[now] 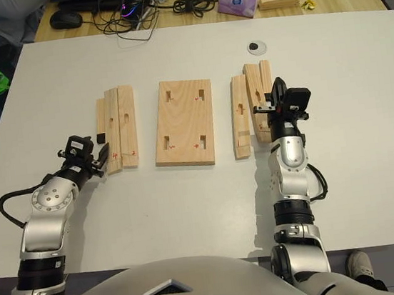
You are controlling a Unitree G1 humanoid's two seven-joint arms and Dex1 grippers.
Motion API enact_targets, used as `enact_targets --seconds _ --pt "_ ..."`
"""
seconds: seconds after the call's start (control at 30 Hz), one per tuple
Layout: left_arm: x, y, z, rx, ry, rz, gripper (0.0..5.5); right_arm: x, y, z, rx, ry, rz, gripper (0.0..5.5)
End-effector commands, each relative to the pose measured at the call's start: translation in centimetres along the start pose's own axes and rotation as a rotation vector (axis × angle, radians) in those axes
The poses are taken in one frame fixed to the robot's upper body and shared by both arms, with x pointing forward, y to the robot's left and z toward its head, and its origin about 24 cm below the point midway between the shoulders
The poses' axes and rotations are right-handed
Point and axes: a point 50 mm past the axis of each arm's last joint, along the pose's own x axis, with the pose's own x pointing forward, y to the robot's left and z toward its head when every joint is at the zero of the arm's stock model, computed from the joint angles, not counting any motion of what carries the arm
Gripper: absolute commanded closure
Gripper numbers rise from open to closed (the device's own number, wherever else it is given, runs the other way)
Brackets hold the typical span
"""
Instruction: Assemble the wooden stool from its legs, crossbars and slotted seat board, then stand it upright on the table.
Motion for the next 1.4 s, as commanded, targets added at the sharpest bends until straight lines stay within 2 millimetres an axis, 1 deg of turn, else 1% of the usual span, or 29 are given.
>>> enact_targets --seconds 0.03,0.2,0.3,0.37,0.5,0.57,0.73,0.97,1.03,1.13,1.17,1.23,1.27,1.33,1.4 --pt "-0.6 -0.3 -1.2 0.045 0.071 -0.023 3.13 -0.2 -0.2 0.0 -0.016 0.004 -0.002 5.5" --pt "-0.4 0.5 -0.3 0.013 0.013 0.03 3.13 -0.3 -0.5 -0.1 -0.031 0.011 0.006 5.5" --pt "0.1 1.2 0.6 0.088 -0.061 0.087 3.13 -0.3 -0.5 -0.2 -0.034 0.012 0.007 5.5" --pt "0.5 1.4 0.5 0.136 -0.066 0.094 3.13 -0.1 -0.3 0.0 -0.036 0.006 0.013 5.5" --pt "0.6 0.5 -0.5 0.145 -0.054 0.066 3.13 0.4 -0.7 0.7 -0.04 -0.024 -0.006 5.5" --pt "0.6 -0.1 -0.7 0.144 -0.052 0.059 3.13 0.3 -1.0 0.6 -0.041 -0.022 -0.02 5.5" --pt "0.7 -0.5 -0.3 0.168 -0.063 0.045 3.13 0.2 -0.6 0.4 -0.037 -0.017 -0.016 5.5" --pt "0.6 -1.1 -0.2 0.177 -0.066 0.006 3.13 0.3 -0.8 0.4 -0.032 -0.014 -0.031 5.5" --pt "0.6 -1.2 0.7 0.213 -0.105 -0.011 3.13 0.3 -0.7 0.3 -0.031 -0.013 -0.03 5.5" --pt "0.5 -1.1 3.3 0.277 -0.192 -0.007 3.13 0.2 -0.7 0.2 -0.034 -0.002 -0.025 5.5" --pt "0.5 -0.9 4.5 0.281 -0.235 0.005 3.13 0.2 -0.7 0.2 -0.035 -0.001 -0.024 5.5" --pt "0.3 -1.2 5.9 0.299 -0.295 -0.02 3.13 0.3 -0.6 0.3 -0.035 -0.002 -0.019 5.5" --pt "0.2 -1.6 5.9 0.306 -0.3 -0.059 3.13 0.2 -0.6 0.3 -0.035 -0.002 -0.018 5.5" --pt "-0.1 -2.6 5.1 0.324 -0.279 -0.125 3.13 0.1 -0.6 0.3 -0.034 0.0 -0.019 5.5" --pt "-0.2 -2.9 4.6 0.322 -0.268 -0.157 3.13 0.0 -0.5 0.2 -0.032 0.003 -0.019 5.5"
